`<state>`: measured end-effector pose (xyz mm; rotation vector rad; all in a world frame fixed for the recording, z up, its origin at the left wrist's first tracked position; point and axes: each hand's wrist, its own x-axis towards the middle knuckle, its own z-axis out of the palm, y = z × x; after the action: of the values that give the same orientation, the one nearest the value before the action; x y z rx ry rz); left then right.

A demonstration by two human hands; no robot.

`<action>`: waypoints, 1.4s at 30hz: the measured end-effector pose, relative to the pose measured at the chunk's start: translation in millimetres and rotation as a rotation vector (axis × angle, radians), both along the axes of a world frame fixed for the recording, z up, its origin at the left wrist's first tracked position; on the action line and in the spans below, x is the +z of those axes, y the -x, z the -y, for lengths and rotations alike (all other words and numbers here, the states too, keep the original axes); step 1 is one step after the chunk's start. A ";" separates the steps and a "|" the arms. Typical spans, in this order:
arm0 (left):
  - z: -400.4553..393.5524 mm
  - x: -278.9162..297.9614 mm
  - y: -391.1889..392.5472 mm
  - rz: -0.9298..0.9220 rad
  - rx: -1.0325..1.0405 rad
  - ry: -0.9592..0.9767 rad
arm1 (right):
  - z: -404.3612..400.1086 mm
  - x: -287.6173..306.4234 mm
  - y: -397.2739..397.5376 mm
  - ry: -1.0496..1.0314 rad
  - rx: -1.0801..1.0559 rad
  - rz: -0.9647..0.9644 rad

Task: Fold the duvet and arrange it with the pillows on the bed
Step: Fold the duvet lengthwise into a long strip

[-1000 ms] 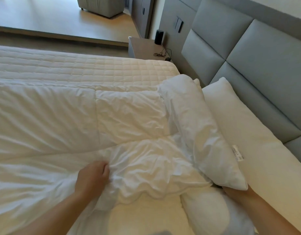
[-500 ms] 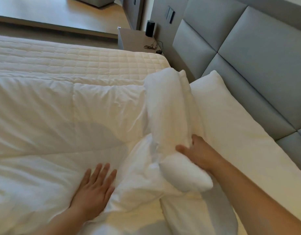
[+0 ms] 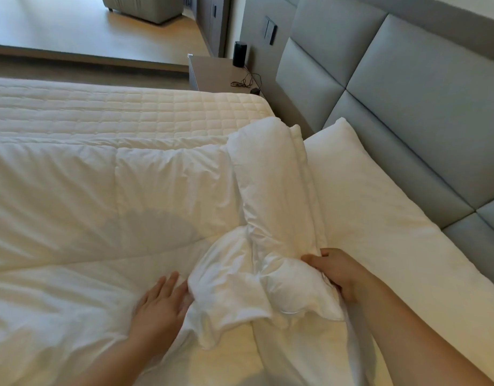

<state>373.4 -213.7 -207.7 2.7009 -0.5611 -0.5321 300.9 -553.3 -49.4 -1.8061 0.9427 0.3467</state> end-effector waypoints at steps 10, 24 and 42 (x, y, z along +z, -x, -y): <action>41.8 30.5 41.9 -0.033 -0.174 -0.082 | -25.2 10.0 7.5 -0.266 -0.066 0.077; 14.3 32.1 62.0 -0.035 -0.381 -0.227 | 32.6 57.6 28.1 0.329 0.146 -0.077; -1.6 87.8 12.9 -0.532 -0.129 0.242 | -48.8 86.5 16.7 0.116 0.048 0.192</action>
<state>360.5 -212.1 -119.8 2.1777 -0.6008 -1.0928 284.3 -504.5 37.1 -1.9324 0.7995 0.1472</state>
